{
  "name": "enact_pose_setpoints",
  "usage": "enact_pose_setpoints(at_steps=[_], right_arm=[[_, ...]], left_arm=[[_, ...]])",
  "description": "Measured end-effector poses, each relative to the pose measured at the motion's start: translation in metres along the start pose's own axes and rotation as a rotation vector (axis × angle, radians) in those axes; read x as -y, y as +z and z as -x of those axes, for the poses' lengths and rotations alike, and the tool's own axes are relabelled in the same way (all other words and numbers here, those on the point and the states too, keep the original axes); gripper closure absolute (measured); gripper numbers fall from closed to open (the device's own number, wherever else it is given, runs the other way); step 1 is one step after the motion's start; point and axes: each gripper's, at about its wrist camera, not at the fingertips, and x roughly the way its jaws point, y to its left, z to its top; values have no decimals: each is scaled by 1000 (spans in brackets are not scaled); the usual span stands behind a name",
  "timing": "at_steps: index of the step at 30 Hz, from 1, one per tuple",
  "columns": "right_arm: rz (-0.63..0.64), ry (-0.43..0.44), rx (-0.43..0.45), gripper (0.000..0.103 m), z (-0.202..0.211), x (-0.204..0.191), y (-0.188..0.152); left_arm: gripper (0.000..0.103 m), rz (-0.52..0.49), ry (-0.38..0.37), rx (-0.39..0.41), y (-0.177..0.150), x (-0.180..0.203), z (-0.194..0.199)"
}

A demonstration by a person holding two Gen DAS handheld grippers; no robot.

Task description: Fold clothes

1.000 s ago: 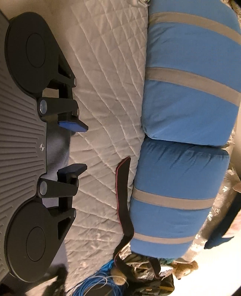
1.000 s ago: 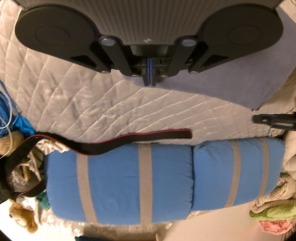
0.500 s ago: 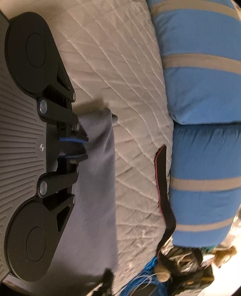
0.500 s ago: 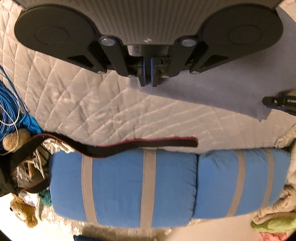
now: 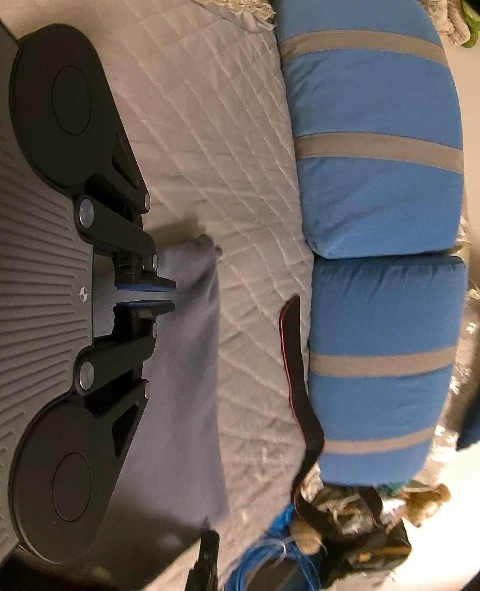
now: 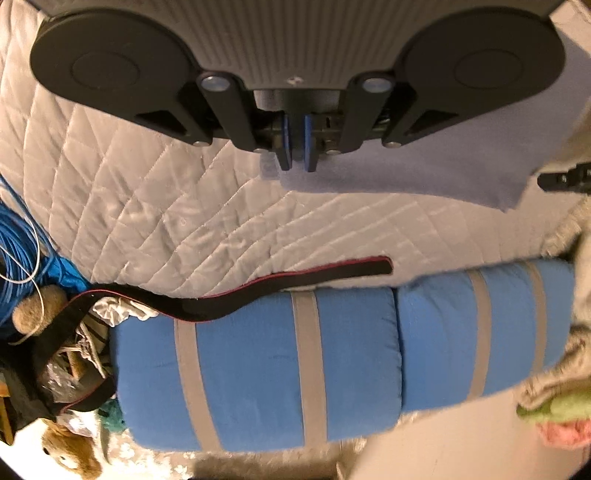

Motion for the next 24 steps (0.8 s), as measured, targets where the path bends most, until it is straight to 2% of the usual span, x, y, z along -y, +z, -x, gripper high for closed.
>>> enact_pose_setpoints(at_steps=[1, 5, 10, 15, 19, 24], right_arm=[[8, -6, 6, 78, 7, -3, -4], [60, -69, 4, 77, 28, -20, -20], [75, -112, -104, 80, 23, -26, -32], [49, -98, -101, 80, 22, -21, -32], [28, -102, -75, 75, 42, -23, -31], [75, -184, -108, 76, 61, -39, -40]], left_arm=[[98, -11, -5, -11, -5, 4, 3], [98, -54, -10, -59, -21, 17, 8], [98, -63, 10, -121, -31, 20, -4], [98, -39, 1, -124, -29, 16, 4], [98, 12, -50, -113, -33, 13, 24], [98, -10, -72, -125, -50, 24, 43]])
